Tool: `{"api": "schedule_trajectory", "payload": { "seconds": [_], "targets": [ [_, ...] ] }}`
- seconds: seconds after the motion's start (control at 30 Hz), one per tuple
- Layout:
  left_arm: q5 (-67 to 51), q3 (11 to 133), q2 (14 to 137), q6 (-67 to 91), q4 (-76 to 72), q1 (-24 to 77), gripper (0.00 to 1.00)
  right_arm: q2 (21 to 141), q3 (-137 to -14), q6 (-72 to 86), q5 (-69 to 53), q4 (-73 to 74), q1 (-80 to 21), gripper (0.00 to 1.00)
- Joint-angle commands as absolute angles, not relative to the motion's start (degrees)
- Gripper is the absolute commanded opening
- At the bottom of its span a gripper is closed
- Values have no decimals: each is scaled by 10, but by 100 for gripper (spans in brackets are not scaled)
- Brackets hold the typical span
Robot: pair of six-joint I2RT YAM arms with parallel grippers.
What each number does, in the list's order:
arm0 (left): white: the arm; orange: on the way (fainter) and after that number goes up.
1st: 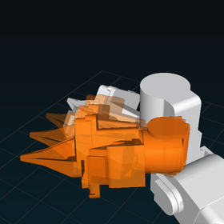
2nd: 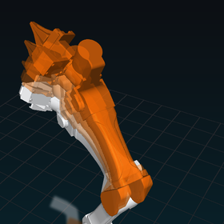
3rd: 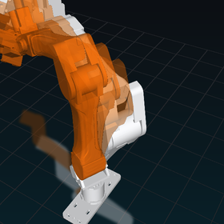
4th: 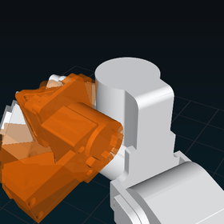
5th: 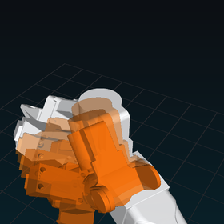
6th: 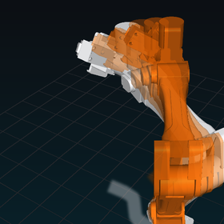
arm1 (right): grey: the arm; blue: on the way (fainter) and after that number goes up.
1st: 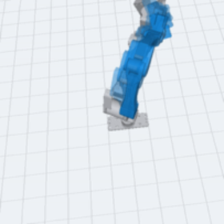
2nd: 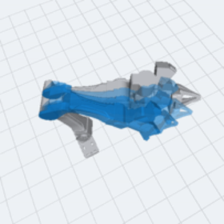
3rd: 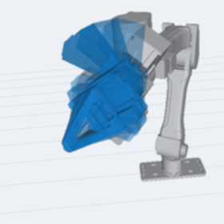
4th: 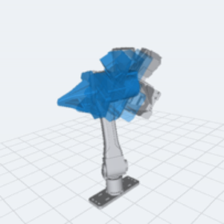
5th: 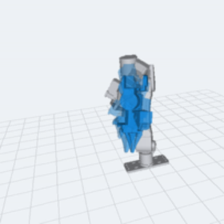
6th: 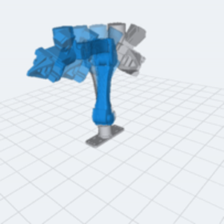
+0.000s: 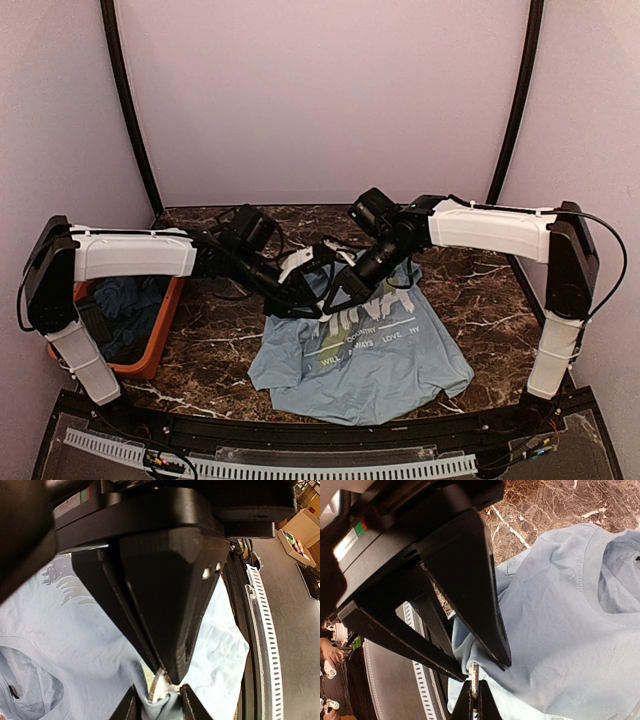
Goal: Pin the brooch onto the clothing
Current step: Pin the brooch to the flattened clothing.
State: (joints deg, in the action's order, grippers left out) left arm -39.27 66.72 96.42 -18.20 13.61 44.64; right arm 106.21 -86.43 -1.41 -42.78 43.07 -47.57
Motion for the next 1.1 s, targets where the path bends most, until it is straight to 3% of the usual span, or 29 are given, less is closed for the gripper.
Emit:
{"api": "schedule_trajectory", "payload": {
  "seconds": [0.0,0.53,0.9,1.07],
  "targets": [
    [-341,679,978,-176,145,442,27,1055,-882,-19,-481,424,-487,0],
    [-360,673,973,-171,132,442,21,1051,-871,-21,-535,409,-487,0],
    [-359,672,973,-168,128,443,28,1044,-866,-15,-551,401,-484,0],
    [-353,672,971,-167,127,443,42,1040,-864,-15,-558,398,-483,0]
  ]
}}
